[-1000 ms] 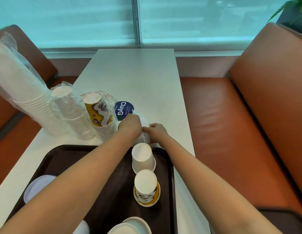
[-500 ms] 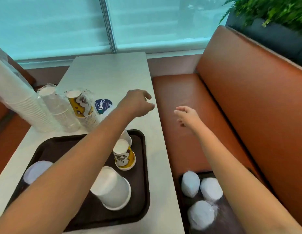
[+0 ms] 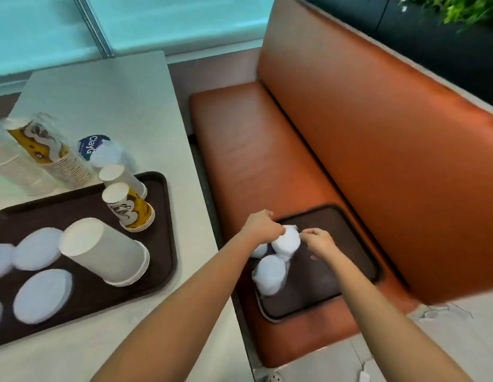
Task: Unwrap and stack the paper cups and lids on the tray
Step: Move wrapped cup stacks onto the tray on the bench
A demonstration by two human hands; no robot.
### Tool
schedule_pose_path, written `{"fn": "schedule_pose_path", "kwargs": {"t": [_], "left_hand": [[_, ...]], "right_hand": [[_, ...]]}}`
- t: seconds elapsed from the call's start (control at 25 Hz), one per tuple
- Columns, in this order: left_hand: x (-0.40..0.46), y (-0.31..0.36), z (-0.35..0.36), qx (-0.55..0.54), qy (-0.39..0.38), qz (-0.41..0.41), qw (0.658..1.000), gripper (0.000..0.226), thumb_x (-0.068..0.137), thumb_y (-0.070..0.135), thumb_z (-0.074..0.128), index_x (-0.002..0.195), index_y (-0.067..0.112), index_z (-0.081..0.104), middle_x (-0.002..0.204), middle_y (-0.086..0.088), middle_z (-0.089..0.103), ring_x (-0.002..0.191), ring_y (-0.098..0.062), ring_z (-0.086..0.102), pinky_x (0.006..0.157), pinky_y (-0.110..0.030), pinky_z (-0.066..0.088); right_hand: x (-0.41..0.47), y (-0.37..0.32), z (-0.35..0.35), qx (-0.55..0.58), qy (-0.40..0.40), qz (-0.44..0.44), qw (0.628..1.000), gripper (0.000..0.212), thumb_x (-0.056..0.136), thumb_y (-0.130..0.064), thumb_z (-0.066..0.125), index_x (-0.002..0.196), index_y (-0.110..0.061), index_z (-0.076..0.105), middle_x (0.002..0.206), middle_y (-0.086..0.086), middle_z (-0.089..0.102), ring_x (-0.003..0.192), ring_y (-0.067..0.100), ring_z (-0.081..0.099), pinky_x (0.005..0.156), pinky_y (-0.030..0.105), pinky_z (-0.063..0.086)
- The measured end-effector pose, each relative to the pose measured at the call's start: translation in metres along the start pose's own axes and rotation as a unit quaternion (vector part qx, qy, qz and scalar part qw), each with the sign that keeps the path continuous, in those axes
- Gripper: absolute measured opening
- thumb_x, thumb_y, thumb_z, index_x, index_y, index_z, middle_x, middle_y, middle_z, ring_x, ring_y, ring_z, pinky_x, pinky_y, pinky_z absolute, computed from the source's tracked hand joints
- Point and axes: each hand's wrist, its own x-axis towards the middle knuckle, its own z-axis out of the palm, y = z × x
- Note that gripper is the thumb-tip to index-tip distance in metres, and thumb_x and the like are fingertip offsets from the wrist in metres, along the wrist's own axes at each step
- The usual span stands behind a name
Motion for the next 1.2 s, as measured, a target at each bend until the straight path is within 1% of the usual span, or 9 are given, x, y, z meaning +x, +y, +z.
{"fn": "schedule_pose_path", "kwargs": {"t": [0.12,0.24,0.36,0.56,0.68,0.8,0.88,1.04,1.2], "left_hand": [[0.028,-0.016,0.047,-0.023,0.001,-0.119,0.993,0.054,0.090,0.028,0.055,0.137,0.005,0.040,0.142,-0.016,0.040,0.127,-0.029,0.043,0.102,-0.030,0.037],[0.045,-0.039,0.082,-0.021,0.003,-0.211,0.977,0.066,0.091,0.034,0.053,0.145,0.007,0.027,0.149,-0.017,0.026,0.132,-0.032,0.035,0.104,-0.033,0.034],[0.062,-0.066,0.105,-0.059,-0.022,-0.227,0.972,0.069,0.087,0.033,0.060,0.145,0.010,0.030,0.146,-0.016,0.033,0.127,-0.032,0.043,0.105,-0.036,0.039],[0.084,-0.089,0.127,-0.058,-0.055,-0.227,0.971,0.079,0.090,0.028,0.059,0.151,0.020,0.009,0.149,-0.014,0.031,0.131,-0.031,0.041,0.102,-0.037,0.039],[0.088,-0.090,0.139,-0.033,-0.097,-0.224,0.969,0.073,0.093,0.024,0.054,0.151,0.020,0.009,0.146,-0.014,0.035,0.127,-0.033,0.044,0.098,-0.039,0.045],[0.086,-0.096,0.147,-0.088,-0.105,-0.245,0.960,0.066,0.092,0.017,0.056,0.146,0.019,0.018,0.140,-0.015,0.040,0.119,-0.034,0.049,0.088,-0.043,0.052],[0.085,-0.099,0.149,-0.142,-0.107,-0.258,0.950,0.064,0.092,0.012,0.055,0.145,0.018,0.022,0.139,-0.015,0.040,0.119,-0.034,0.049,0.087,-0.042,0.053],[0.073,-0.091,0.144,-0.225,-0.129,-0.295,0.920,0.056,0.094,0.006,0.052,0.144,0.011,0.028,0.141,-0.018,0.036,0.121,-0.035,0.047,0.092,-0.042,0.051],[0.052,-0.060,0.130,-0.231,-0.135,-0.254,0.930,0.056,0.093,0.011,0.054,0.143,0.014,0.030,0.139,-0.015,0.039,0.120,-0.032,0.048,0.089,-0.038,0.053]], "right_hand": [[0.002,0.048,0.006,-0.013,-0.038,0.050,0.998,0.005,0.090,-0.023,0.058,0.092,-0.018,0.056,0.075,0.000,0.051,0.062,0.013,0.045,0.054,0.025,0.038],[0.008,0.085,0.021,0.005,-0.083,0.101,0.991,0.024,0.092,-0.034,0.056,0.110,-0.019,0.052,0.091,-0.002,0.053,0.075,0.014,0.049,0.064,0.029,0.042],[0.018,0.110,0.041,0.046,-0.115,0.138,0.983,0.047,0.092,-0.045,0.052,0.132,-0.020,0.044,0.126,0.000,0.049,0.104,0.021,0.049,0.078,0.035,0.043],[0.043,0.137,0.077,0.136,-0.185,0.156,0.961,0.068,0.092,-0.053,0.048,0.149,-0.031,0.019,0.148,-0.005,0.032,0.128,0.025,0.038,0.088,0.041,0.041],[0.051,0.148,0.091,0.178,-0.206,0.157,0.949,0.071,0.087,-0.056,0.053,0.147,-0.035,0.021,0.146,-0.006,0.037,0.128,0.024,0.040,0.092,0.044,0.040],[0.055,0.152,0.099,0.198,-0.209,0.153,0.946,0.054,0.090,-0.045,0.053,0.139,-0.031,0.035,0.135,0.000,0.049,0.122,0.025,0.047,0.095,0.042,0.040],[0.053,0.155,0.099,0.214,-0.200,0.165,0.942,0.051,0.086,-0.043,0.057,0.131,-0.027,0.041,0.128,0.004,0.054,0.116,0.025,0.051,0.090,0.037,0.040],[0.043,0.162,0.096,0.286,-0.145,0.176,0.931,0.021,0.090,-0.029,0.058,0.107,-0.021,0.047,0.113,0.007,0.058,0.090,0.017,0.056,0.072,0.032,0.048],[0.025,0.142,0.073,0.317,-0.095,0.092,0.939,0.060,0.056,-0.043,0.071,0.106,-0.018,0.050,0.125,0.018,0.056,0.101,0.027,0.059,0.085,0.042,0.052]]}}
